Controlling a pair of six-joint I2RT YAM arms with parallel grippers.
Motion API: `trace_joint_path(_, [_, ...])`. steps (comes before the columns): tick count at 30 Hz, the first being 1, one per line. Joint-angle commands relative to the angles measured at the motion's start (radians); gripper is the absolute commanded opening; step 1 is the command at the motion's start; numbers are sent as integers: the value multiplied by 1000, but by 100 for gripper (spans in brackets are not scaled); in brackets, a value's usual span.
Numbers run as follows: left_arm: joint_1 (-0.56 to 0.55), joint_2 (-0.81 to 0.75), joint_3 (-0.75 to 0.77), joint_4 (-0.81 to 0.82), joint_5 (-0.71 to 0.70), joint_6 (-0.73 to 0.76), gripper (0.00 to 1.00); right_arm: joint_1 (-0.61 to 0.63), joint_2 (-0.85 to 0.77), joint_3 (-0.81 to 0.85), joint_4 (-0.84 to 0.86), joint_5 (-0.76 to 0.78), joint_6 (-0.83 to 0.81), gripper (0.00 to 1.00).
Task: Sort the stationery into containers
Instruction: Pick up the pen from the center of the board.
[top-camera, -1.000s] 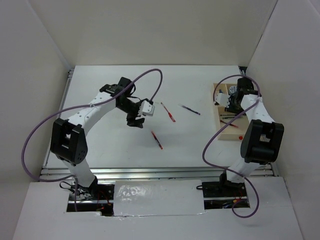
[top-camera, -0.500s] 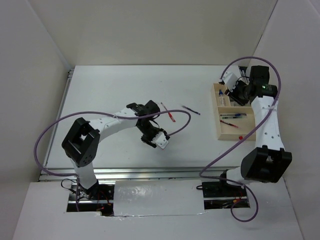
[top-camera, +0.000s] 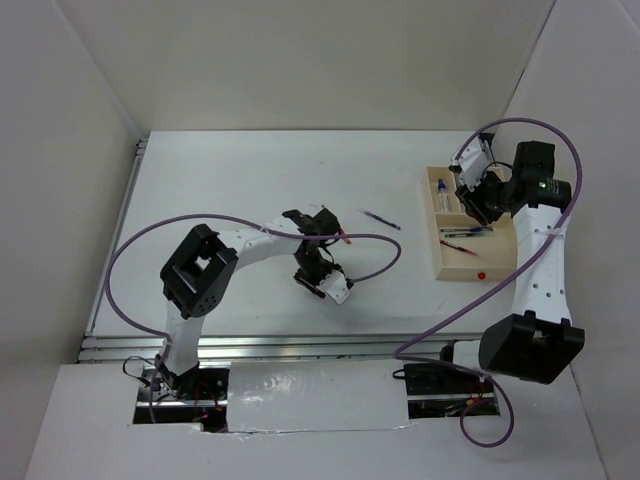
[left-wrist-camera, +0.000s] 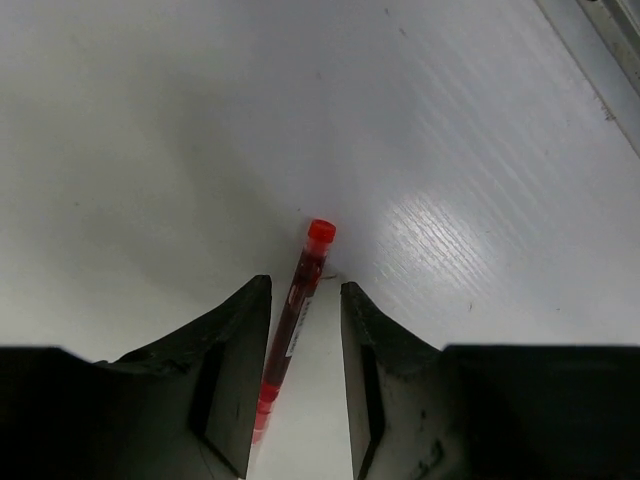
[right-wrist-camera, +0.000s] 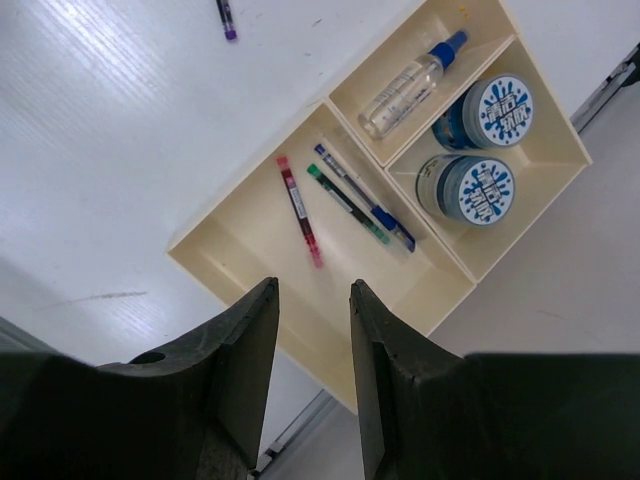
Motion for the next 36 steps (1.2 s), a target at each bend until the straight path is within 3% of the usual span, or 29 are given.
trace_joint_path(1, [-5,31,32,-25,-34,34,46,-17,-35,15,-52,-57,18,42])
trace_joint_path(7, [-25,65,17,-30,-134,13,33,-20,-50,18,-50,-74,24,42])
trace_joint_path(11, [-34,52,-14,-10,-163,-48,12,-9,-55,44,-46,-118,60,42])
trace_joint_path(14, [-6,-46,-34,67,-67,-189,0,0,-68,58,-15,-198,151,42])
trace_joint_path(15, [12,-85,-34,108,47,-241,0,1,-73,58,12,-227,187,43])
trace_joint_path(17, [84,-198,14,145,200,-471,0,0,-102,54,42,-299,289,44])
trace_joint_path(18, [113,-265,53,233,352,-578,0,3,-110,50,71,-374,332,46])
trace_joint_path(20, [204,-332,66,408,470,-1024,0,8,-139,43,108,-459,426,47])
trace_joint_path(21, [234,-408,18,704,534,-1392,0,18,-147,38,150,-543,533,49])
trace_joint_path(24, [320,-566,-174,1190,468,-1981,0,84,-191,8,282,-661,790,51])
trace_joint_path(25, [349,-594,-202,1354,379,-2060,0,113,-206,-17,325,-675,858,52])
trace_joint_path(26, [386,-623,-222,1398,348,-2193,0,180,-231,-31,430,-674,991,53])
trace_joint_path(27, [402,-628,-222,1429,327,-2257,0,181,-245,-43,492,-659,1053,54])
trace_joint_path(29, [434,-625,-233,1532,283,-2392,0,303,-278,-78,597,-622,1159,56])
trace_joint_path(30, [451,-621,-238,1572,267,-2525,0,343,-282,-83,676,-596,1196,57])
trace_joint_path(32, [472,-620,-210,1534,219,-2564,0,460,-265,-66,730,-510,1259,60])
trace_joint_path(36, [445,-639,-205,1555,196,-2607,0,567,-174,-13,828,-468,1377,62])
